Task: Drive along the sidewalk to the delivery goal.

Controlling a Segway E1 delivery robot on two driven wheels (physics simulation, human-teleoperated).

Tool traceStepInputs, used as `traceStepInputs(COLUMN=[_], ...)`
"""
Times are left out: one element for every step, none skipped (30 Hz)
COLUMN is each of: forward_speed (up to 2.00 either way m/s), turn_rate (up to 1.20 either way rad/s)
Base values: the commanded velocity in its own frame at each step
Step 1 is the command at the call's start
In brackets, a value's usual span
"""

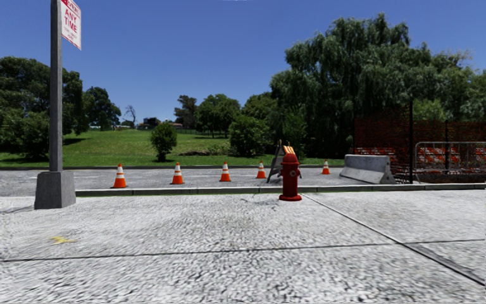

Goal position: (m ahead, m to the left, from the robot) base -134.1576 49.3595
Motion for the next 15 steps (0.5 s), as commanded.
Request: traceStepInputs(forward_speed=[1.01, 1.01, 1.01, 1.01, 1.01, 1.01, 1.01, 1.01, 1.02, 1.02, 1.03, 1.03, 1.08, 1.17, 1.22], turn_rate=[1.02, 1.02, 1.02, 1.02, 1.02, 1.02, 1.02, 1.02, 1.01, 1.01, 1.0, 1.0, 1.0, 1.0, 0.98])
